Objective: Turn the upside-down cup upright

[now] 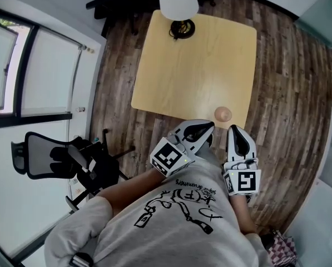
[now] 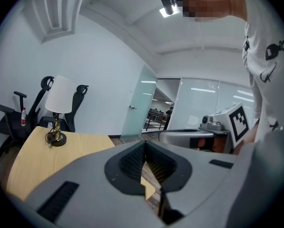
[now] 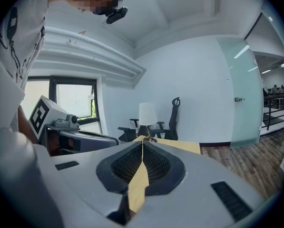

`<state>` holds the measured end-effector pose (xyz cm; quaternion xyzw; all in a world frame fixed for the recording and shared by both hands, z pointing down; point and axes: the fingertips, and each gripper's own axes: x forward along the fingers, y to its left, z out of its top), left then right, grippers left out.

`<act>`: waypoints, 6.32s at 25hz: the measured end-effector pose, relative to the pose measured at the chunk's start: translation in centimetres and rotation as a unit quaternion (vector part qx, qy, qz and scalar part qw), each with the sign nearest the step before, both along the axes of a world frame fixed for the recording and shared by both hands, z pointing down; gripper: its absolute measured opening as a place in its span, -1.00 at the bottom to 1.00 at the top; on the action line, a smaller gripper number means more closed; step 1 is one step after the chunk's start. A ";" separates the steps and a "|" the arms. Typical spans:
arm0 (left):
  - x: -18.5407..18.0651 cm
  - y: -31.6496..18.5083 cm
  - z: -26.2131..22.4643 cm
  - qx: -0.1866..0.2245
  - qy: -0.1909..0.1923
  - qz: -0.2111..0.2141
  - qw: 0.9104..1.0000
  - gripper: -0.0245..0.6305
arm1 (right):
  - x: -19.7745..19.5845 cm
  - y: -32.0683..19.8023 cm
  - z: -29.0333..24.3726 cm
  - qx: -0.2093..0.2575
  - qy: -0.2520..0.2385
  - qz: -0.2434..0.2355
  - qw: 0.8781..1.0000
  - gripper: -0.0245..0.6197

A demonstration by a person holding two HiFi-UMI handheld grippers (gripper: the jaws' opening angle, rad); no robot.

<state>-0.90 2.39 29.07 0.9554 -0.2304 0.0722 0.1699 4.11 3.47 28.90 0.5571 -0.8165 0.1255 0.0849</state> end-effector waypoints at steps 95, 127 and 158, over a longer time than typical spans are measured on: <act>1.9 -1.8 15.2 -0.091 0.006 0.004 0.996 -0.89 | 3.8 -5.2 15.6 -0.052 -0.126 -0.030 0.990 0.03; 2.6 -0.7 11.1 -0.083 0.027 0.017 0.996 -0.69 | 7.4 -4.9 13.7 -0.124 -0.559 0.113 0.812 0.03; 6.5 1.1 10.5 -0.137 0.072 0.086 0.984 -0.77 | 6.2 -3.7 13.3 -0.120 -0.602 0.064 0.787 0.03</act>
